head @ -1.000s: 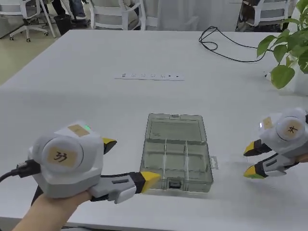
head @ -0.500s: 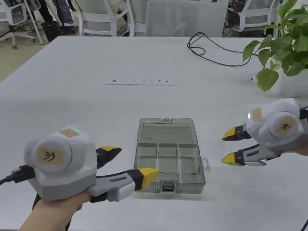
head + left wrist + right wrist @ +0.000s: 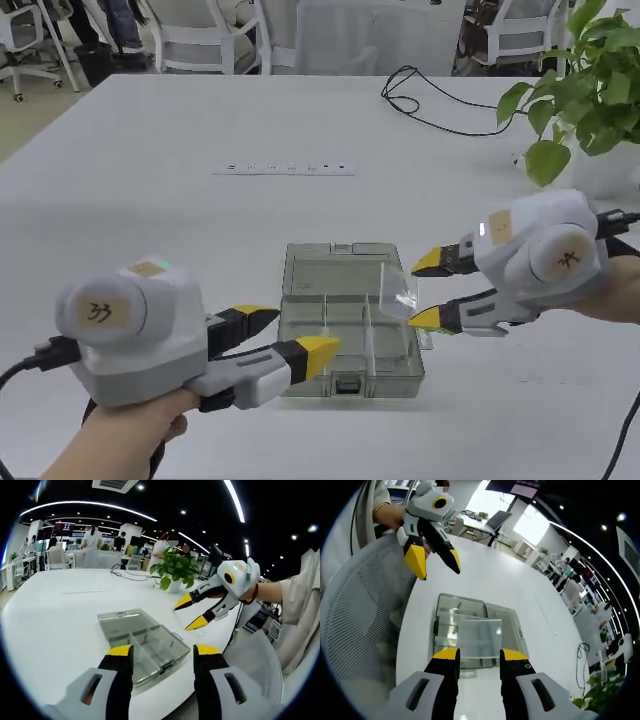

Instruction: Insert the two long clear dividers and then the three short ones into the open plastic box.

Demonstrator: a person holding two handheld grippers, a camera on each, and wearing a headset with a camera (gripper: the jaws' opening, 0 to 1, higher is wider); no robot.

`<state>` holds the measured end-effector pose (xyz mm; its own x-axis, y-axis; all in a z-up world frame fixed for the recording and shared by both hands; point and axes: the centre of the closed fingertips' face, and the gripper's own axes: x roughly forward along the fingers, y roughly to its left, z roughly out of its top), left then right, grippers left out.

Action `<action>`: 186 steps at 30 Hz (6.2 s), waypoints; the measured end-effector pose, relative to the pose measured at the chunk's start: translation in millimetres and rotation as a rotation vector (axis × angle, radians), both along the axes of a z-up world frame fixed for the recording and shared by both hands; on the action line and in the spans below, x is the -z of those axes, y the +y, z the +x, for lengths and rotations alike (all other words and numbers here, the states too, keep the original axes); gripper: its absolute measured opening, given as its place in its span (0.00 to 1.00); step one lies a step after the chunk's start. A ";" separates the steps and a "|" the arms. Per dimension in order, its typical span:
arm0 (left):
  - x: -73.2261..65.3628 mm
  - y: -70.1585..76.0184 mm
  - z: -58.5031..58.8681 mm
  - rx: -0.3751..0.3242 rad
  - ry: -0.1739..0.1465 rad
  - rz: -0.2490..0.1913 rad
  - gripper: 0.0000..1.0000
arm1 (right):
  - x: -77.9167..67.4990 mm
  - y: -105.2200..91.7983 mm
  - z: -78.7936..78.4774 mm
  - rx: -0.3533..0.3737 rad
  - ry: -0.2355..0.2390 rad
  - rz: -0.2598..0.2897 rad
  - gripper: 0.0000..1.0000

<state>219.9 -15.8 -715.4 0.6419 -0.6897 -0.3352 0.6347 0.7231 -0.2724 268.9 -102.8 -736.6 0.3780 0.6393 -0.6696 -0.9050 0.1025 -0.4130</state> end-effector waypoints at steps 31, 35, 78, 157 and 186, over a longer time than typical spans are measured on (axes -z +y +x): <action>-5.3 -12.5 3.2 0.008 0.085 -0.183 0.06 | -23.1 61.9 -34.3 -0.134 -0.061 0.081 0.32; -5.2 -14.1 2.0 0.019 0.093 -0.190 0.00 | -22.9 64.2 -33.3 -0.133 -0.073 0.081 0.32; -1.8 0.0 5.4 0.077 -0.040 0.082 0.00 | -55.7 73.6 -28.3 0.051 0.095 0.334 0.35; -16.9 5.9 -30.6 0.379 -0.267 0.206 0.20 | -44.2 78.6 -78.0 -0.162 0.273 0.278 0.02; -14.8 29.4 -7.6 0.164 -0.189 0.109 0.64 | -33.8 72.4 -37.4 0.036 0.293 0.255 0.02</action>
